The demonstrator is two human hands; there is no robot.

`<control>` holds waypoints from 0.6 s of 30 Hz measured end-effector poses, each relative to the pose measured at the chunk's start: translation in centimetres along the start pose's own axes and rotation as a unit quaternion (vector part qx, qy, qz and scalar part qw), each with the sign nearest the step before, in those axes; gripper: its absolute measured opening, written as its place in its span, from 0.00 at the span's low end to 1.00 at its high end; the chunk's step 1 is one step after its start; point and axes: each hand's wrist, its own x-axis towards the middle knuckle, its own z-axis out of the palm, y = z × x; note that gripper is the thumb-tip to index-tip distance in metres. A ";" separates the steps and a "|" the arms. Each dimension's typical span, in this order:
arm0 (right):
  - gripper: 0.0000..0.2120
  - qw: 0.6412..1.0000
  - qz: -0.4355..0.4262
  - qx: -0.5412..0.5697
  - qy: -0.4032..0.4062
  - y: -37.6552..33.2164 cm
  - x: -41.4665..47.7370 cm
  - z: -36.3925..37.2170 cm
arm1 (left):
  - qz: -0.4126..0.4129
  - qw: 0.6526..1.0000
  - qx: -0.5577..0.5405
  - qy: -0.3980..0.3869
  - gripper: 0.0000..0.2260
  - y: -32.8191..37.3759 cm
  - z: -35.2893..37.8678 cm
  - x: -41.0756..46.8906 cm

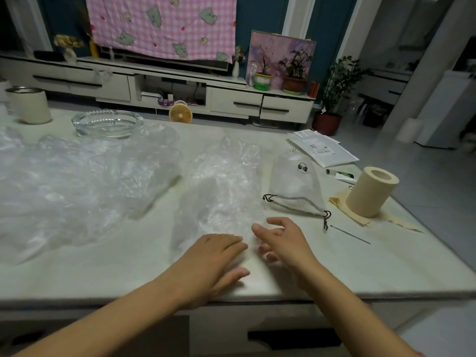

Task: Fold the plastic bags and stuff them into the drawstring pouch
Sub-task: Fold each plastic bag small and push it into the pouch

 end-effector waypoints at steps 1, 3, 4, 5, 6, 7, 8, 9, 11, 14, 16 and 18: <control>0.16 1.000 0.001 -0.009 0.019 0.2 0.3 0.1 | -0.020 1.000 -0.003 -0.018 0.28 0.0 -0.3 -0.1; 0.13 0.999 0.002 0.005 0.043 0.3 0.5 -0.1 | -0.067 0.996 -0.016 -0.058 0.34 0.1 -1.1 0.0; 0.12 0.999 0.007 0.016 0.045 0.2 0.5 -0.4 | -0.086 0.994 -0.024 -0.058 0.40 0.1 -1.3 0.1; 0.12 0.999 0.013 0.018 0.044 0.1 0.7 -0.9 | -0.116 0.990 -0.030 -0.071 0.46 0.0 -1.4 0.1; 0.13 0.999 0.015 0.004 0.037 -0.1 0.7 -1.5 | -0.156 0.981 -0.034 -0.107 0.51 -0.3 -1.5 0.0; 0.14 0.999 0.014 -0.018 0.027 -0.1 0.8 -2.2 | -0.185 0.973 -0.027 -0.137 0.54 -0.6 -1.5 -0.1; 0.15 0.999 0.010 -0.042 0.013 0.0 0.8 -3.0 | -0.207 0.965 -0.021 -0.157 0.55 -0.9 -1.8 -0.1; 0.15 0.998 0.007 -0.067 0.000 0.2 0.7 -3.7 | -0.226 0.960 -0.020 -0.167 0.53 -1.0 -2.0 -0.2; 0.16 0.992 0.000 -0.122 -0.021 0.6 0.5 -5.1 | -0.260 0.950 -0.018 -0.170 0.42 -1.6 -2.2 -0.3; 0.16 0.974 -0.015 -0.222 -0.030 1.3 0.4 -7.3 | -0.315 0.935 0.005 -0.161 0.31 -3.3 -2.5 -0.2; 0.16 0.952 -0.044 -0.304 -0.010 2.1 0.5 -8.6 | -0.334 0.928 0.054 -0.154 0.28 -4.9 -2.5 -0.1; 0.18 0.922 -0.062 -0.383 0.023 2.6 0.6 -9.6 | -0.347 0.922 0.096 -0.145 0.26 -5.4 -2.9 0.3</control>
